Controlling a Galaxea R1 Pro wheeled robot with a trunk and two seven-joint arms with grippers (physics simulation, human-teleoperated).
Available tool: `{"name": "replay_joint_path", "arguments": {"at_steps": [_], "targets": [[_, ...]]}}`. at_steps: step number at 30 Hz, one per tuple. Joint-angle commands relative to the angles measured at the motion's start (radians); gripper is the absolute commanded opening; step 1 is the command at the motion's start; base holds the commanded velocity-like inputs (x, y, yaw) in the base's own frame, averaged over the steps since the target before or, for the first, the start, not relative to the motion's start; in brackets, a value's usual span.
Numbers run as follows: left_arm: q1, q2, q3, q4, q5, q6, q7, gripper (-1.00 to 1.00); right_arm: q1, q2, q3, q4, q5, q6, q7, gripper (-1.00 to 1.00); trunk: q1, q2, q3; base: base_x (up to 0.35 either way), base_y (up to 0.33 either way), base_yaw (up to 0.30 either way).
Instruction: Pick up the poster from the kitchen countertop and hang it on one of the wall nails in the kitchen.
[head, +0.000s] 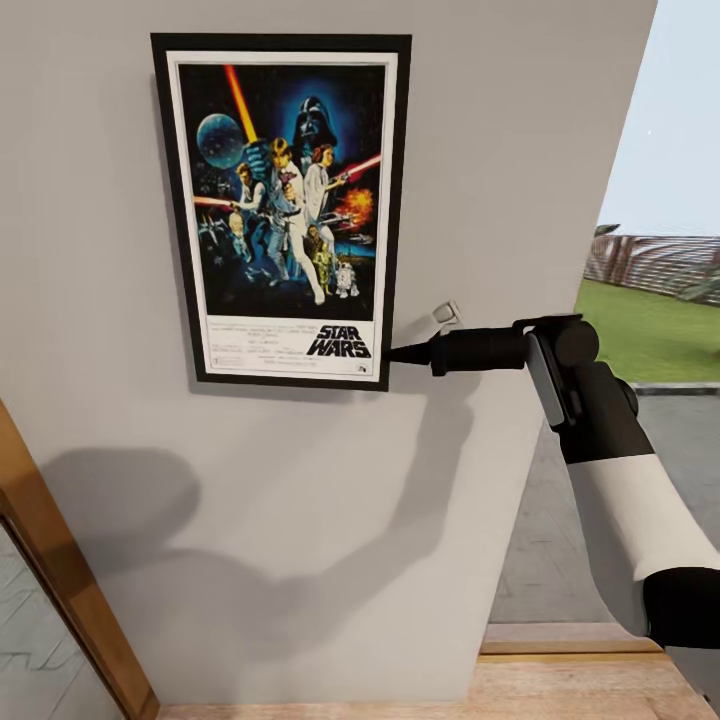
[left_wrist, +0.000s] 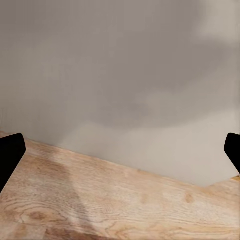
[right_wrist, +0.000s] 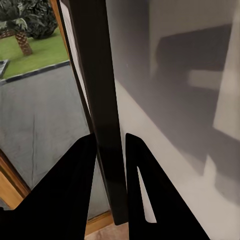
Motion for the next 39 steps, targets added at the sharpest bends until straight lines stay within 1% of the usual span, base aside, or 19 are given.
{"name": "replay_joint_path", "arguments": {"at_steps": [1,6,14,24,37,39], "targets": [[0.0,0.0,-0.001,0.001,0.002,-0.003,-0.004,1.0,0.0,-0.001,0.002,0.0,-0.011,0.01,-0.002,-1.0,0.0,-0.001,0.0,0.0,0.0,0.0],[0.0,0.0,-0.001,0.001,0.003,-0.003,-0.004,1.0,0.005,-0.001,0.002,-0.003,-0.011,0.009,-0.002,-1.0,0.0,-0.001,0.0,0.0,0.0,0.0],[0.0,0.0,-0.001,0.001,0.003,-0.003,-0.003,1.0,0.032,-0.001,0.003,-0.041,-0.011,0.01,-0.002,-1.0,0.0,-0.001,0.0,0.0,0.0,0.0],[0.0,0.0,-0.001,0.001,0.003,-0.003,-0.003,1.0,0.052,-0.001,0.003,-0.045,-0.011,0.009,-0.003,-1.0,0.0,-0.001,0.0,0.0,0.0,0.0],[0.0,0.0,-0.001,0.001,0.003,-0.003,-0.003,1.0,0.056,-0.001,0.004,-0.045,-0.011,0.007,-0.002,-1.0,0.0,-0.001,0.0,0.0,0.0,0.0],[0.0,0.0,-0.001,0.001,0.003,-0.003,-0.003,1.0,0.067,-0.001,0.004,-0.046,-0.011,0.006,-0.003,-1.0,0.0,-0.001,0.0,0.0,0.0,0.0]]}}
